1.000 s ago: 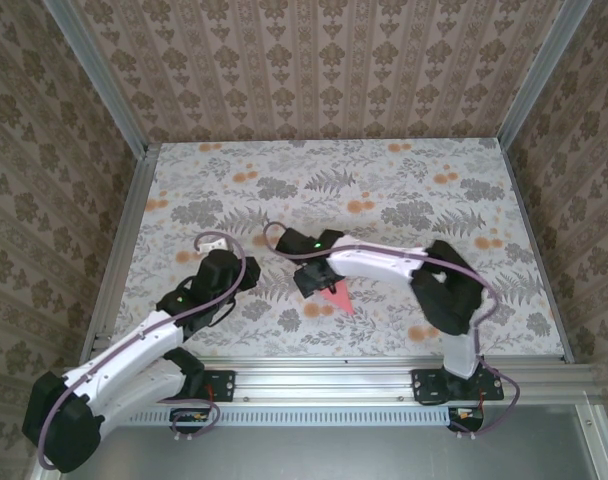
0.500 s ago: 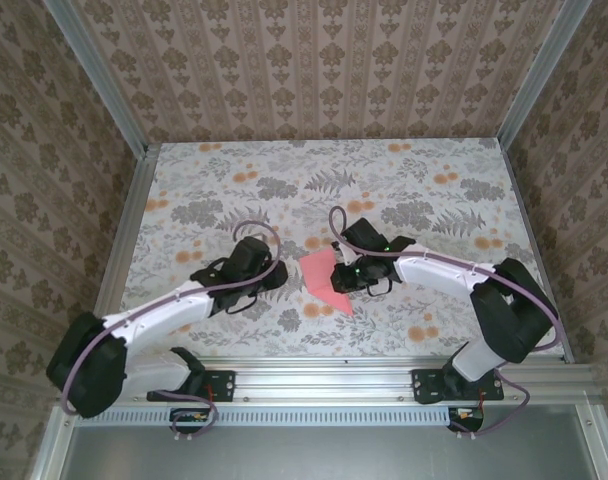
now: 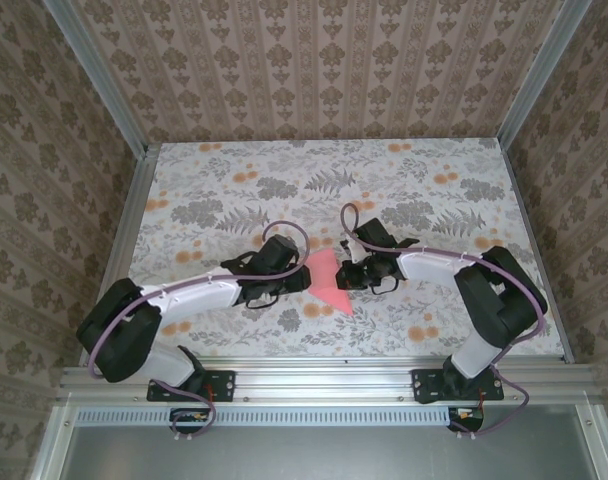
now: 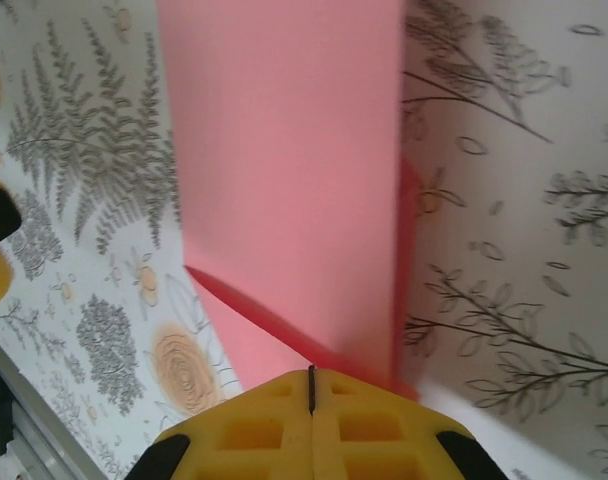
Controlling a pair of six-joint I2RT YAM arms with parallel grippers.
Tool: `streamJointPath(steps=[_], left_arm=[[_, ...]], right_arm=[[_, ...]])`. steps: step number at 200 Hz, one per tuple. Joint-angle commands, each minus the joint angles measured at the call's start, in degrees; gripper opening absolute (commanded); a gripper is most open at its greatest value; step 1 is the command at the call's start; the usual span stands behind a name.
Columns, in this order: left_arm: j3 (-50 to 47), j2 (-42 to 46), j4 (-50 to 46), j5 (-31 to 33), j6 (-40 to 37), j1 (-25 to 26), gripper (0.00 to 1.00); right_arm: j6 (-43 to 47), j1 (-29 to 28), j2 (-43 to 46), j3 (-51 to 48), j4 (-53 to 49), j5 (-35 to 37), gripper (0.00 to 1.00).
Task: Fold a paper plane with a square sheet of paper (pick it up from the middle)
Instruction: Turn over the paper at the center of the table, then fold the wing for the fifth time at the center of the table.
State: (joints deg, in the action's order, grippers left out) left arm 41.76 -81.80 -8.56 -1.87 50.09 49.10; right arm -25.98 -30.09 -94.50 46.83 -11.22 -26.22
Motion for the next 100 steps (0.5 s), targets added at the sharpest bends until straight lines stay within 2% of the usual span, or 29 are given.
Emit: streamJointPath(steps=[1, 46, 72, 100], left_arm=[[1.5, -1.24, 0.47, -1.81, 1.86, 0.16, 0.44], [0.95, -3.29, 2.09, -3.01, 4.8, 0.21, 0.61], [1.59, -5.68, 5.02, -5.25, 6.41, 0.29, 0.62], [1.62, -7.81, 7.46, -5.58, 9.64, 0.55, 0.62]], right_arm=[[-1.07, 1.37, -2.08, -1.58, 2.21, -2.48, 0.07], [-4.06, 5.0, -4.3, -5.87, 9.64, -6.71, 0.07], [-6.92, 7.16, -5.15, -8.01, 15.18, -10.95, 0.08], [-7.41, 8.56, -5.44, -8.59, 16.32, -11.75, 0.08]])
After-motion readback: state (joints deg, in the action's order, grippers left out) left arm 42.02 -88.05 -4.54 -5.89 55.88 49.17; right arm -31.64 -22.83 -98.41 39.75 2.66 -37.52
